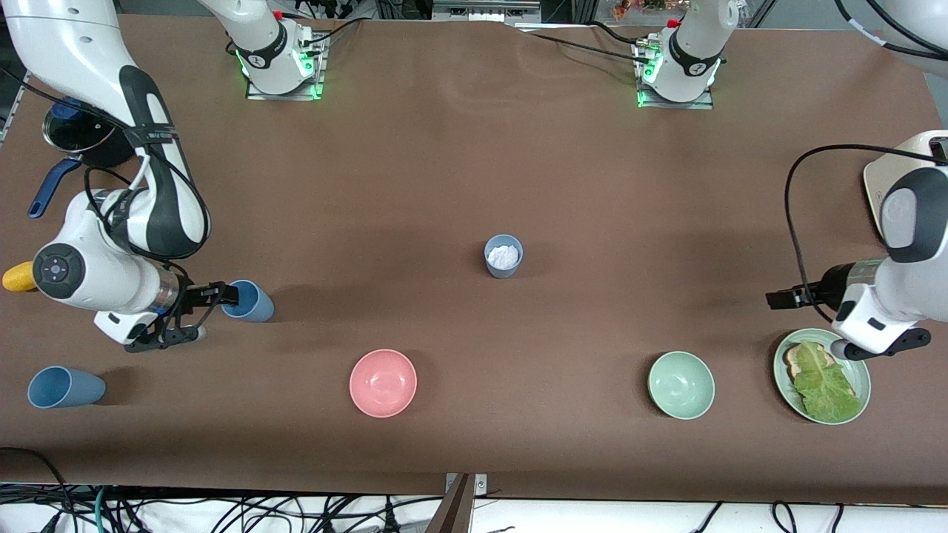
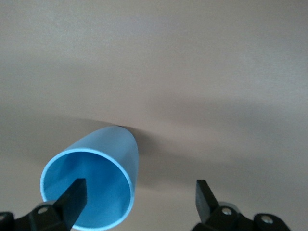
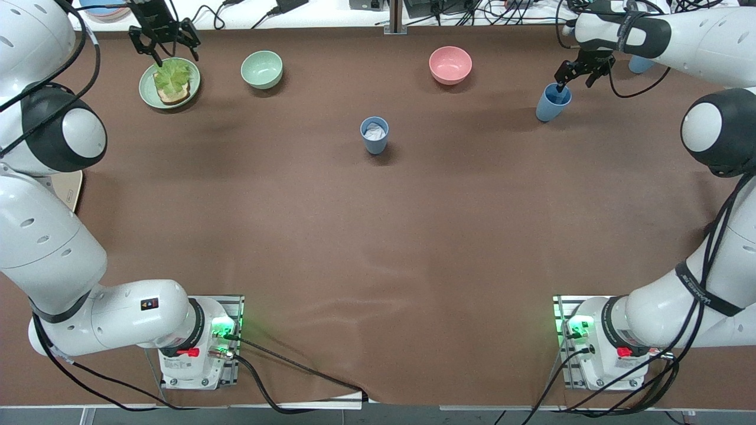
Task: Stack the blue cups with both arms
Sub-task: 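Grasp the other blue cup with the right gripper while the left gripper withdraws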
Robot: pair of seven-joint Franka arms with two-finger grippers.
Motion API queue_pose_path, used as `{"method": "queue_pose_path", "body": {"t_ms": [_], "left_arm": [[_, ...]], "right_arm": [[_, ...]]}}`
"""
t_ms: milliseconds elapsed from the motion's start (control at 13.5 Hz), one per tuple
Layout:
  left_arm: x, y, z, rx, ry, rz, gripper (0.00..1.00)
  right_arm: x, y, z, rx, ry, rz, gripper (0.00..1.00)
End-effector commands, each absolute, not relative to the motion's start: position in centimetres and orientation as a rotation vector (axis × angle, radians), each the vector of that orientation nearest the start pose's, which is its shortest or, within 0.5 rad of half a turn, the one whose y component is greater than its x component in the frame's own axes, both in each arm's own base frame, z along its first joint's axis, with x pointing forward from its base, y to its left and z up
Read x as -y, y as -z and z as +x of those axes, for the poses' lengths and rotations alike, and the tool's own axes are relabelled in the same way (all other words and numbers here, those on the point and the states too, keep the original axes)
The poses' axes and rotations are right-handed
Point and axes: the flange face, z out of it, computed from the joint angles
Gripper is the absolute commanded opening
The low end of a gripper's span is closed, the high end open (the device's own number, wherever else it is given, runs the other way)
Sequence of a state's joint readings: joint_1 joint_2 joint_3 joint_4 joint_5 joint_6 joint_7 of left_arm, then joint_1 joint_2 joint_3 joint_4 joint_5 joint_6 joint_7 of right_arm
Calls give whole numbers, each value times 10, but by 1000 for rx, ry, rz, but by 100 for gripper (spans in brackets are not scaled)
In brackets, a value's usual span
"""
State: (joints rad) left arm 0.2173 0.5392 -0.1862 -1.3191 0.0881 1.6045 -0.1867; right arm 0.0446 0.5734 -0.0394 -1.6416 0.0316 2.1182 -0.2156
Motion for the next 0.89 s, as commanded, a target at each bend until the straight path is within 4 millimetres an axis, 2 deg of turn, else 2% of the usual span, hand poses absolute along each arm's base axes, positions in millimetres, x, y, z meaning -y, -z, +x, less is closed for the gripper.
{"method": "queue_pose_path", "body": {"t_ms": [0, 148, 297, 445, 519, 668, 742, 816], "left_arm": [[-62, -434, 674, 261, -376, -3076, 100], [-65, -434, 673, 269, -391, -3075, 100], [-65, -443, 671, 272, -372, -3074, 100], [-66, -443, 671, 272, -372, -3074, 100], [-66, -444, 671, 278, -369, -3071, 100], [-70, -457, 668, 284, -339, -3072, 100], [-71, -471, 665, 294, -314, -3076, 100], [-78, -471, 661, 303, -320, -3084, 100]], "right_arm": [[-11, -265, 676, 332, -140, -3089, 92], [-13, -258, 674, 308, -140, -3070, 71], [-13, -255, 674, 304, -147, -3069, 38], [-13, -253, 672, 303, -161, -3067, 6], [-13, -255, 672, 304, -161, -3067, 0], [-15, -265, 674, 297, -164, -3067, 0], [-15, -272, 674, 300, -180, -3062, 0], [-17, -279, 674, 298, -194, -3059, 0]]}}
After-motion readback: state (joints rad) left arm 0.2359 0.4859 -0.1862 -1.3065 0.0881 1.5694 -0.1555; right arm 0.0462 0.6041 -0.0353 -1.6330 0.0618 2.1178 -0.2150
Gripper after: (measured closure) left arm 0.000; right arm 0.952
